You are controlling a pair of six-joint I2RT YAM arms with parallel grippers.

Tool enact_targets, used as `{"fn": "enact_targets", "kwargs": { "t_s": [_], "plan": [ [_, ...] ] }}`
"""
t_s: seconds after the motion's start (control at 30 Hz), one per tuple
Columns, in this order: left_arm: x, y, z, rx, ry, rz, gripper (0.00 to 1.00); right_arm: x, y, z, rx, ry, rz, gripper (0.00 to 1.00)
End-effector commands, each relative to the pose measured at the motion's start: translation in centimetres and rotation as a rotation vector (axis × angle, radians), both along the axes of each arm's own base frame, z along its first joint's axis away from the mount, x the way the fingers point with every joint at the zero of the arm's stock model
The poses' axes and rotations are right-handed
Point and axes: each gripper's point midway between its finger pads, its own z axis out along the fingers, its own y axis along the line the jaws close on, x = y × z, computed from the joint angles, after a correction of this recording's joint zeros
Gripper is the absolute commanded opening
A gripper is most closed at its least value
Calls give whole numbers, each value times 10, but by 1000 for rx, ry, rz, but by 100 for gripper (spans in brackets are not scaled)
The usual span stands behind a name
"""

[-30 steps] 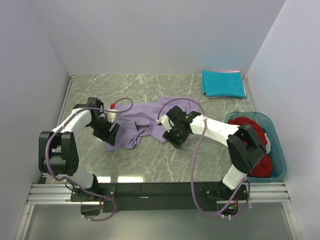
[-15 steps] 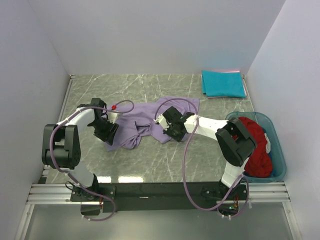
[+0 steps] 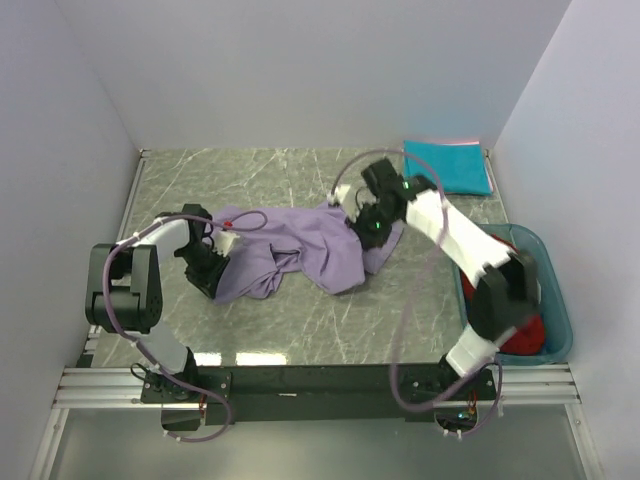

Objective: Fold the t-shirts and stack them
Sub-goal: Flatten the tshirt out

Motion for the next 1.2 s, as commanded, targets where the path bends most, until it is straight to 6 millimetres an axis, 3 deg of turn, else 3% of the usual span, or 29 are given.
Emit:
{"fn": "enact_targets", "kwargs": {
  "t_s": [0.0, 0.03, 0.07, 0.13, 0.2, 0.3, 0.37, 0.43, 0.53, 0.67, 0.87, 1.03, 1.17],
  "plan": [
    [23, 3, 12, -14, -31, 17, 26, 46, -24, -44, -81, 173, -43, 1],
    [26, 4, 11, -18, -26, 26, 27, 60, -25, -49, -86, 187, -88, 4],
    [34, 4, 15, -24, -40, 33, 27, 81, -24, -55, -91, 180, -117, 15],
    [37, 0, 16, -43, -30, 44, 30, 102, -34, -55, -103, 155, -192, 33],
    [41, 0, 19, -48, -40, 45, 34, 115, -42, -42, -80, 106, -236, 69],
    [42, -5, 23, -74, -47, 44, 38, 112, -51, -16, -61, 27, -284, 71],
    [41, -8, 25, -92, -48, 44, 38, 92, -55, -5, -40, 20, -288, 68],
    [37, -10, 30, -106, -51, 41, 39, 66, -54, -13, -26, 78, -279, 64],
    [32, -11, 33, -109, -60, 37, 40, 48, -53, -18, 5, 101, -313, 56],
    [26, -6, 30, -113, -41, 61, 40, 49, -41, -36, 42, 183, -378, 53],
    [15, -12, 30, -154, -37, 34, 62, 64, -30, -63, 62, 217, -421, 64],
    [10, -17, 29, -167, -66, 3, 64, 70, -24, -85, 60, 233, -431, 63],
    [8, -19, 18, -92, -88, -38, 63, 67, -13, -96, 48, 252, -416, 54]
  ]
}}
